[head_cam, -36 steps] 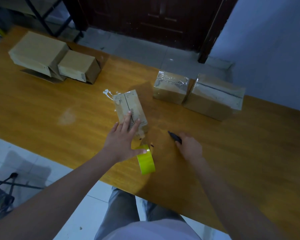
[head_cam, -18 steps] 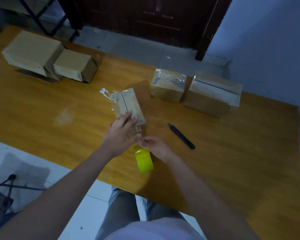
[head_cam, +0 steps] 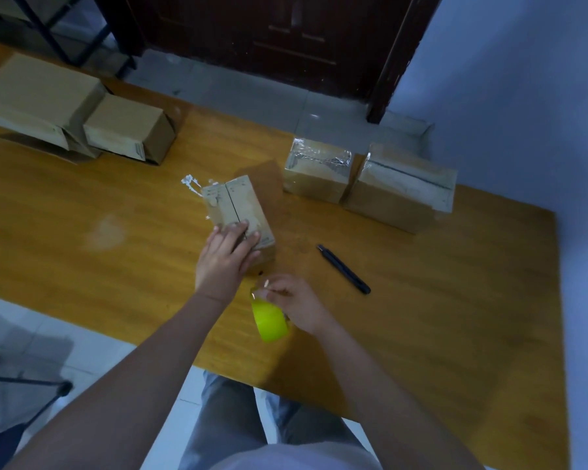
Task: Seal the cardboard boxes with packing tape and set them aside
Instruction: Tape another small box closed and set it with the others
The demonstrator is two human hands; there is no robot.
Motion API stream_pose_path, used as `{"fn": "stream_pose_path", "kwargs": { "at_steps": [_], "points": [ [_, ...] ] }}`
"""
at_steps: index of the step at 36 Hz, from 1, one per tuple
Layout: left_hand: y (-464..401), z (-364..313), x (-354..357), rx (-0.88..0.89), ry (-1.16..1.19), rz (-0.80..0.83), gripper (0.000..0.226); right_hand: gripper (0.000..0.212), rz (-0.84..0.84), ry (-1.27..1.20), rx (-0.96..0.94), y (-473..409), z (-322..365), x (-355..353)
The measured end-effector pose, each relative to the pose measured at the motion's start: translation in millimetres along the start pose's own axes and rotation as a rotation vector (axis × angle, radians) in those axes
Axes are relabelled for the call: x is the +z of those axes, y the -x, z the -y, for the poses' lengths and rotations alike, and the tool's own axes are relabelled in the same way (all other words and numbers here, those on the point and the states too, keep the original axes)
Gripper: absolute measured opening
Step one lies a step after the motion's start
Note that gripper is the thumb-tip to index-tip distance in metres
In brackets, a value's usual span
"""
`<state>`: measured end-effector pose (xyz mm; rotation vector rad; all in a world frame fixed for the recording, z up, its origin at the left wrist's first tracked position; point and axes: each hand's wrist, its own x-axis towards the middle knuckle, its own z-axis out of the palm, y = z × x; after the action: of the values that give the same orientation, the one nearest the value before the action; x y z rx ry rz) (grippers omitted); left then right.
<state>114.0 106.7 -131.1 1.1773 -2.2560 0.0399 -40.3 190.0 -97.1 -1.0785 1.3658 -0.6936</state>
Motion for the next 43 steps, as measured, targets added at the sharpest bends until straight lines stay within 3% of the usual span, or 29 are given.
{"fn": "stream_pose_path", "kwargs": {
  "at_steps": [3,7,12,18,25,30,34,38,40,43],
  "points": [
    [-0.7,-3.3,1.1,-0.016,-0.018,-0.001,0.031,0.014,0.006,0.017,-0.007,15.1,-13.6,-2.3],
    [-3.3,-3.8,0.6,0.006,-0.094,0.011,0.027,0.016,-0.113,-0.031,0.005,27.9,-24.8,-11.3],
    [-0.2,-2.6,0.7,0.010,-0.171,0.129,0.038,0.016,-0.192,-0.046,0.018,39.4,-28.1,-17.4],
    [-5.9,-22.2,-5.4,-0.134,-0.215,0.244,0.051,0.018,-0.245,-0.087,0.033,46.1,-33.2,-19.2],
    [-19.1,-66.4,-19.8,-0.426,-0.212,0.415,0.065,0.019,-0.364,-0.090,0.067,37.8,-22.8,-26.2],
    [-16.4,-84.1,-41.1,-0.410,-0.184,0.536,0.065,0.018,-0.488,-0.049,0.058,37.6,-5.1,-40.1],
    [-18.3,-70.9,-53.8,-0.344,0.015,0.510,0.056,0.015,-0.533,-0.043,0.028,41.3,13.8,-48.2],
    [-43.2,-62.3,-75.6,-0.348,0.462,0.469,0.062,0.012,-0.524,-0.043,-0.019,43.5,39.0,-50.3],
    [-64.4,-63.8,-86.7,-0.339,0.686,0.529,0.059,0.012,-0.513,-0.016,-0.042,43.5,52.2,-49.8],
    [-90.0,-67.1,-93.3,-0.214,0.763,0.700,0.035,0.010,-0.486,-0.019,-0.059,44.5,74.5,-45.3]
  ]
}}
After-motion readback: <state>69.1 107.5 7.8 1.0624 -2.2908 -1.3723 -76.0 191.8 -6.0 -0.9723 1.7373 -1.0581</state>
